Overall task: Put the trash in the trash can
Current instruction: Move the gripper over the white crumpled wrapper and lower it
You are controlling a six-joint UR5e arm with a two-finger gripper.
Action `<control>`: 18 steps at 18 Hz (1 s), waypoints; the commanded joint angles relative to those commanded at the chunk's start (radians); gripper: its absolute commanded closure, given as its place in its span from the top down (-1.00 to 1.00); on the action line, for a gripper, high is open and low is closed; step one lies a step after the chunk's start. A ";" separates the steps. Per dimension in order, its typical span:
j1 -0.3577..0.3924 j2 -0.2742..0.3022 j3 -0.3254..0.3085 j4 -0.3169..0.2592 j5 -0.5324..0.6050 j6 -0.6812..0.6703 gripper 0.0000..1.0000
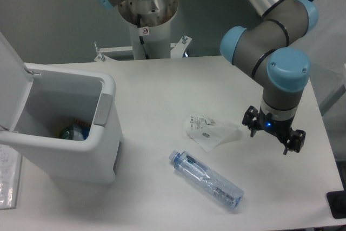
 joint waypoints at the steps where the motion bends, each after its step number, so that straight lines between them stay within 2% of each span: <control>1: 0.000 0.000 -0.002 0.002 0.000 -0.002 1.00; 8: -0.021 -0.014 -0.014 0.003 0.003 -0.024 1.00; 11: -0.026 -0.005 -0.076 0.014 -0.005 -0.080 1.00; 18: -0.052 0.021 -0.187 0.044 -0.009 -0.066 1.00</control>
